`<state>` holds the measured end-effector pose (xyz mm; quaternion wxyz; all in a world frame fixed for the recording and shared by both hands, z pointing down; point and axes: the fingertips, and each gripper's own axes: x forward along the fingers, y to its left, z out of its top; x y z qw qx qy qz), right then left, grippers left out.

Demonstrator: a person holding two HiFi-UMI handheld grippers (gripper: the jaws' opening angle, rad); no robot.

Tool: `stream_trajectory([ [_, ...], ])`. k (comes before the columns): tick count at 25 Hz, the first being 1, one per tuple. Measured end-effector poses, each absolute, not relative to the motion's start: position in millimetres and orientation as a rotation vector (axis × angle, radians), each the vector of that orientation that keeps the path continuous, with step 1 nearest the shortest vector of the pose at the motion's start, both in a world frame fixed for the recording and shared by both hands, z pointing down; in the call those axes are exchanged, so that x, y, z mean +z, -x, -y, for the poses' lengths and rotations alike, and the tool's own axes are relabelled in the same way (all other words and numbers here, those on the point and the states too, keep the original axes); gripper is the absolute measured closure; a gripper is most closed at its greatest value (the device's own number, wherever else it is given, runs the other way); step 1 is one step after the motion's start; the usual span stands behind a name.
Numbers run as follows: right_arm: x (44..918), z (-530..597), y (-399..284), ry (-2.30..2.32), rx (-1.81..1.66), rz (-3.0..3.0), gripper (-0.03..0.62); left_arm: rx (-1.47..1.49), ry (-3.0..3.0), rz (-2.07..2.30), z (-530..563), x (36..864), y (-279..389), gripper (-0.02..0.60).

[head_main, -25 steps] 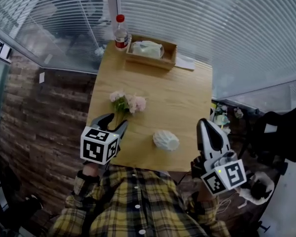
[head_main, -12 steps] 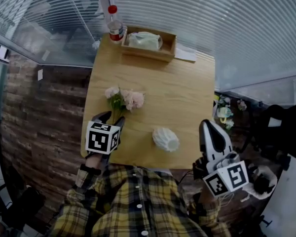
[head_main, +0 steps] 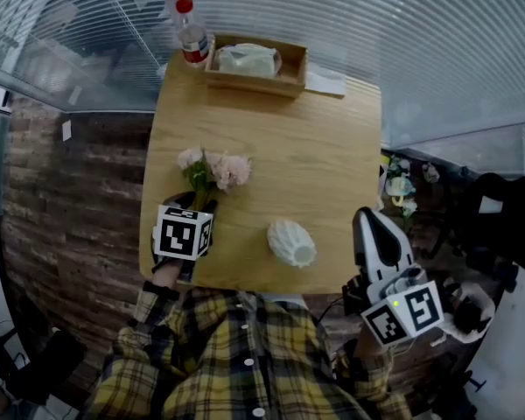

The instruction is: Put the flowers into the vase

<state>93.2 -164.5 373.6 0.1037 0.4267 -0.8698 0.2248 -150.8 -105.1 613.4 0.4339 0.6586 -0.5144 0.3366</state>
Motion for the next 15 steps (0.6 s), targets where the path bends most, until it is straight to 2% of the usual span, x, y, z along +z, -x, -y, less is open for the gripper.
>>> stream_trajectory([
  [8,382.5,163.2,-89.4,-1.232,0.691,2.565,0.580,0.802,-1.596,1.272,104.3,616.2,152.2,0.386],
  [15,381.4,160.1,-91.8,-1.242,0.696,2.567,0.580,0.867,-1.606,1.323,103.0,611.7,157.7,0.542],
])
